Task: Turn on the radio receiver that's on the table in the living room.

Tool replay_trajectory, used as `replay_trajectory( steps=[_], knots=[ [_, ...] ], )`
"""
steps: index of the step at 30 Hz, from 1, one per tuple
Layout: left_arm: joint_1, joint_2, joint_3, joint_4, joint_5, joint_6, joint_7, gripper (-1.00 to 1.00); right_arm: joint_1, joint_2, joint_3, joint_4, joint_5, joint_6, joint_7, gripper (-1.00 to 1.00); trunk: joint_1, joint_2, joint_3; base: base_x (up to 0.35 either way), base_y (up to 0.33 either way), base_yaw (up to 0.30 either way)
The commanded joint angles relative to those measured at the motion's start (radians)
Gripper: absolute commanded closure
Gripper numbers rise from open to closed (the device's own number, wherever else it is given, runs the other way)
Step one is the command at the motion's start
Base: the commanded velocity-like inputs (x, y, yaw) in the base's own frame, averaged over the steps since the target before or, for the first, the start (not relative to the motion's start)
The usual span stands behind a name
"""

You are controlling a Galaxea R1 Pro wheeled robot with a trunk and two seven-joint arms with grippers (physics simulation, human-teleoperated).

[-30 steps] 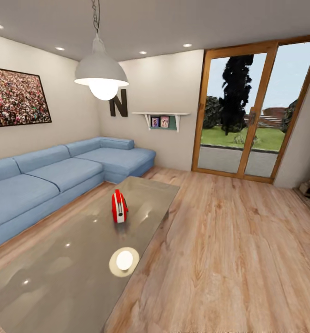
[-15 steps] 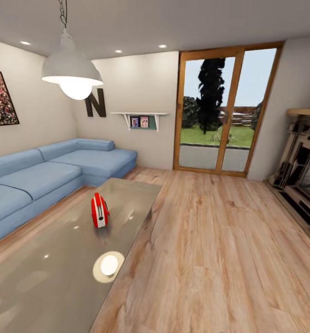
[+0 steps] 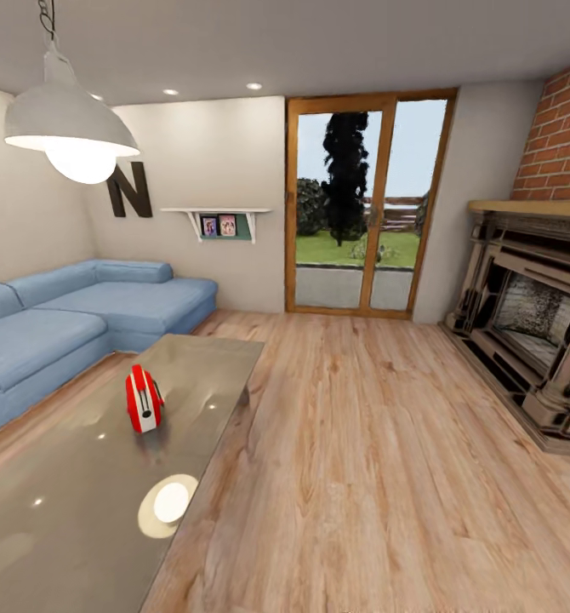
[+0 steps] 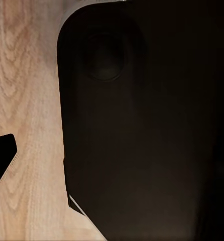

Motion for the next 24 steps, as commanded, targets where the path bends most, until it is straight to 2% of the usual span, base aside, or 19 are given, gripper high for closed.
replay_trajectory(
  steps=[1, 24],
  knots=[
    [0.000, 0.000, 0.000, 0.000, 0.000, 0.000, 0.000, -1.00, 0.000, 0.000, 0.000, 0.000, 0.000, 0.000, 0.000, -1.00, 0.000, 0.000, 0.000, 0.000, 0.000, -0.282],
    [0.000, -0.002, 0.000, 0.000, -0.001, -0.001, -0.002, -1.00, 0.000, 0.000, 0.000, 0.000, 0.000, 0.001, 0.000, -1.00, 0.000, 0.000, 0.010, 0.000, 0.000, -0.280]
  ],
)
